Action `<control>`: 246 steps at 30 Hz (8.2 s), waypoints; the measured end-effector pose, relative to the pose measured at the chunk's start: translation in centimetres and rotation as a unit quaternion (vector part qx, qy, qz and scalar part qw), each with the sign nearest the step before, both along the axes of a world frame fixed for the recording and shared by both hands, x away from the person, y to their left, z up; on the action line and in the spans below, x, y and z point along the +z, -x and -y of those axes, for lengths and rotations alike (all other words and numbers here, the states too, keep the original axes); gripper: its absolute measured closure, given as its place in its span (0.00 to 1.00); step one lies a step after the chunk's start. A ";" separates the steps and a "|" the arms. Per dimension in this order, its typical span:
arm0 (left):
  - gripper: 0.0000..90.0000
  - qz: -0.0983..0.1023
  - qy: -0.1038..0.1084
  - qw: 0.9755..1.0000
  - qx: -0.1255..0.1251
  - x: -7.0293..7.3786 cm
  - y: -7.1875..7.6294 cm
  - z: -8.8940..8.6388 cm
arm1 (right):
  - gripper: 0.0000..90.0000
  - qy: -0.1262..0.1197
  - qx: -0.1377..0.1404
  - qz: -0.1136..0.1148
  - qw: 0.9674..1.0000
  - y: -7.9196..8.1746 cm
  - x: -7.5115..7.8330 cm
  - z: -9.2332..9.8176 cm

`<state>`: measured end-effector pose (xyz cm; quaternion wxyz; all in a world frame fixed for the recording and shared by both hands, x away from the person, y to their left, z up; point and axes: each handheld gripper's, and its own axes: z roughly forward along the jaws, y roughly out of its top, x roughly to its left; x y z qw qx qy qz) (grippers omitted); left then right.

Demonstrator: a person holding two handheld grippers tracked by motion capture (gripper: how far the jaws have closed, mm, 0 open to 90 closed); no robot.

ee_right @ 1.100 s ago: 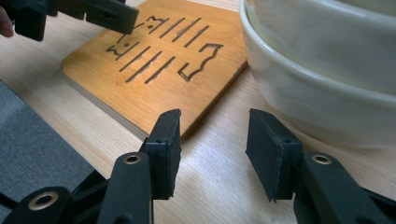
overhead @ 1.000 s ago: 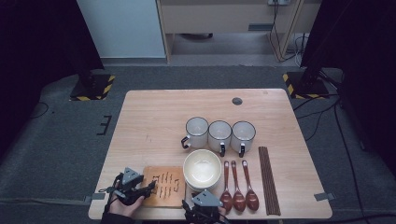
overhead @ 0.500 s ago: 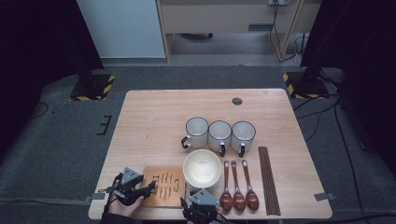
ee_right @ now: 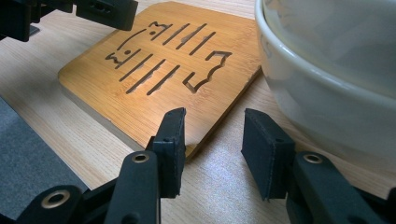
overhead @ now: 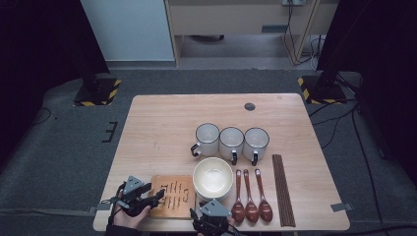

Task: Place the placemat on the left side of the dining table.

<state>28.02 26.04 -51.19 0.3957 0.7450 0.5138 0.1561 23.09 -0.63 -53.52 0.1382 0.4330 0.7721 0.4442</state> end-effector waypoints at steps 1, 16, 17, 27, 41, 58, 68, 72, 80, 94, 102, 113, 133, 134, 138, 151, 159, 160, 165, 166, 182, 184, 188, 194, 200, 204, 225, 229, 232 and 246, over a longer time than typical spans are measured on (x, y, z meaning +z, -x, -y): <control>0.41 0.000 0.002 1.000 0.000 0.0 0.0 0.0 | 0.66 0.000 0.001 0.000 1.000 0.0 0.0 0.0; 0.40 -0.005 0.020 1.000 -0.001 0.1 -0.1 -0.1 | 0.69 -0.006 0.005 0.000 1.000 0.1 -0.2 0.1; 0.40 -0.005 0.021 1.000 -0.002 0.0 -0.1 -0.1 | 0.69 -0.007 0.006 0.000 1.000 0.1 -0.2 0.1; 0.38 -0.019 0.046 0.999 -0.013 -0.1 -0.4 0.0 | 0.71 -0.008 0.007 -0.009 1.000 0.0 -0.4 0.3; 0.40 -0.043 0.082 0.994 -0.053 -0.5 -1.1 1.1 | 0.71 -0.007 0.011 -0.007 1.000 -0.1 -0.7 0.5; 0.64 -0.083 0.112 0.989 -0.038 0.6 -0.9 2.3 | 0.68 -0.014 0.010 -0.005 1.000 -0.1 -0.8 0.5; 0.75 -0.087 0.133 0.987 -0.025 1.4 -0.7 2.4 | 0.62 -0.027 0.010 -0.012 1.000 -0.1 -0.8 0.7; 0.78 -0.097 0.145 0.985 -0.017 1.7 -0.6 2.6 | 0.60 -0.032 0.015 -0.016 0.999 0.0 -0.8 0.8; 0.86 -0.101 0.164 0.981 -0.020 2.4 -0.2 3.1 | 0.58 -0.040 0.019 -0.018 0.999 0.2 -0.5 1.0; 0.94 -0.096 0.201 0.975 0.000 3.4 0.6 2.8 | 0.56 -0.050 0.025 -0.015 0.998 0.6 0.0 1.4; 0.95 -0.087 0.196 0.977 0.000 3.8 1.0 2.7 | 0.54 -0.050 0.026 -0.014 0.998 0.6 0.1 1.5; 0.95 -0.073 0.219 0.973 0.016 4.6 1.4 1.6 | 0.50 -0.052 0.031 -0.014 0.998 0.7 0.4 1.6; 0.95 -0.021 0.238 0.970 0.036 6.3 1.3 -0.2 | 0.39 -0.039 0.063 -0.022 0.997 0.3 1.2 2.4; 0.95 -0.019 0.237 0.971 0.036 6.4 1.2 -0.3 | 0.39 -0.039 0.064 -0.023 0.997 0.3 1.3 2.5; 0.95 -0.010 0.239 0.970 0.040 6.7 1.1 -0.7 | 0.37 -0.038 0.070 -0.027 0.996 0.3 1.7 3.1; 0.95 0.016 0.247 0.967 0.056 8.0 0.1 -2.5 | 0.34 -0.033 0.069 -0.029 0.997 0.4 2.4 5.6; 0.95 0.030 0.249 0.966 0.064 8.7 -0.7 -3.3 | 0.30 -0.033 0.063 -0.015 0.997 0.2 3.2 8.0; 0.95 0.032 0.250 0.966 0.064 8.7 -0.8 -3.3 | 0.30 -0.032 0.062 -0.015 0.997 0.1 3.3 8.3; 0.95 0.034 0.244 0.967 0.067 8.7 -1.3 -3.3 | 0.29 -0.037 0.054 -0.016 0.998 -0.3 3.6 9.6; 0.95 0.033 0.243 0.967 0.067 8.7 -1.4 -3.3 | 0.29 -0.038 0.052 -0.015 0.998 -0.5 3.7 9.9; 0.95 0.037 0.236 0.968 0.071 8.6 -3.2 -3.2 | 0.26 -0.053 0.018 0.012 0.998 -2.1 4.9 13.6; 0.95 0.039 0.236 0.968 0.071 8.7 -3.4 -3.2 | 0.26 -0.053 0.012 0.015 0.998 -2.3 5.0 14.1; 0.95 0.043 0.236 0.968 0.073 8.9 -4.0 -3.3 | 0.25 -0.056 -0.001 0.019 0.998 -2.9 5.0 15.0; 0.95 0.051 0.237 0.967 0.077 9.5 -4.8 -3.6 | 0.24 -0.056 -0.015 0.035 0.998 -3.5 5.4 16.1; 0.95 0.056 0.239 0.966 0.076 9.9 -5.7 -3.5 | 0.21 -0.057 -0.028 0.047 0.997 -4.2 5.6 16.9; 0.95 0.058 0.236 0.967 0.078 10.0 -6.4 -3.5 | 0.20 -0.056 -0.038 0.056 0.996 -4.7 5.7 17.5; 0.95 0.059 0.228 0.967 0.097 9.4 -10.0 -4.0 | 0.17 -0.036 -0.092 0.078 0.992 -7.2 6.3 21.3; 0.95 0.063 0.222 0.968 0.103 9.4 -10.7 -4.7 | 0.16 -0.030 -0.099 0.081 0.991 -7.6 6.2 21.9; 0.95 0.064 0.227 0.966 0.107 9.2 -11.2 -5.4 | 0.16 -0.029 -0.106 0.080 0.991 -8.0 6.1 22.3; 0.95 0.048 0.213 0.968 0.123 7.4 -13.6 -7.7 | 0.15 -0.023 -0.125 0.088 0.988 -9.4 6.1 23.9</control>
